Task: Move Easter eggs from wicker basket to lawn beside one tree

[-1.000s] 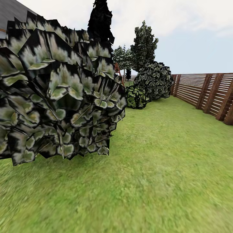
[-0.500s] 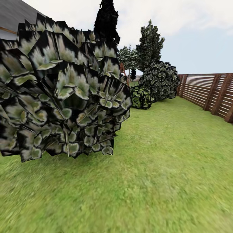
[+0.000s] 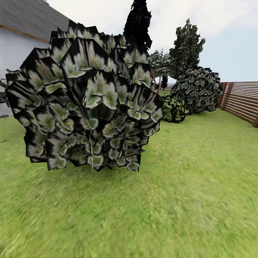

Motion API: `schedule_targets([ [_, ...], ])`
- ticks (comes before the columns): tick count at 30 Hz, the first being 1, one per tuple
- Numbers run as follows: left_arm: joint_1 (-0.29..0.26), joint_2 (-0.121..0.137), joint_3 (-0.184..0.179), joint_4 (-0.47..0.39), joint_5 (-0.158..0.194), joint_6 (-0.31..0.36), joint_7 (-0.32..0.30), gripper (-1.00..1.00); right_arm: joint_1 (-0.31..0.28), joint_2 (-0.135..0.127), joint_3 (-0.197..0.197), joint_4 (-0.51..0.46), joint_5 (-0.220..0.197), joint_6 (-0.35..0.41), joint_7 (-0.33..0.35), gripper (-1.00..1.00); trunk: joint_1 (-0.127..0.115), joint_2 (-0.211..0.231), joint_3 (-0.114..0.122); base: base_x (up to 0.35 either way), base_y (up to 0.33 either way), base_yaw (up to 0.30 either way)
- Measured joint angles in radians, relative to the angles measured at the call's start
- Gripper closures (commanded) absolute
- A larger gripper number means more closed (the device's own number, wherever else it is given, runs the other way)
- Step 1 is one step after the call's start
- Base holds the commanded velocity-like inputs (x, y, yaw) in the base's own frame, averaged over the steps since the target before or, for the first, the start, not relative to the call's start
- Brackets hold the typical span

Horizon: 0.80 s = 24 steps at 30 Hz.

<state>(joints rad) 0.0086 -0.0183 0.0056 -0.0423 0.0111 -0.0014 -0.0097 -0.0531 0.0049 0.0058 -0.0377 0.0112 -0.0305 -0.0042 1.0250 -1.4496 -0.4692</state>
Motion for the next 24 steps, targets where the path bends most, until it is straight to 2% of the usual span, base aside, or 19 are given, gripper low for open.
schedule_targets([
  [24,0.0,0.0,0.0,0.001,0.0,0.004,0.0,-1.0,0.0,0.002,-0.001,0.0,0.001,0.0,-0.004,-1.0,0.0,0.0,0.0,0.0,0.0,0.293],
])
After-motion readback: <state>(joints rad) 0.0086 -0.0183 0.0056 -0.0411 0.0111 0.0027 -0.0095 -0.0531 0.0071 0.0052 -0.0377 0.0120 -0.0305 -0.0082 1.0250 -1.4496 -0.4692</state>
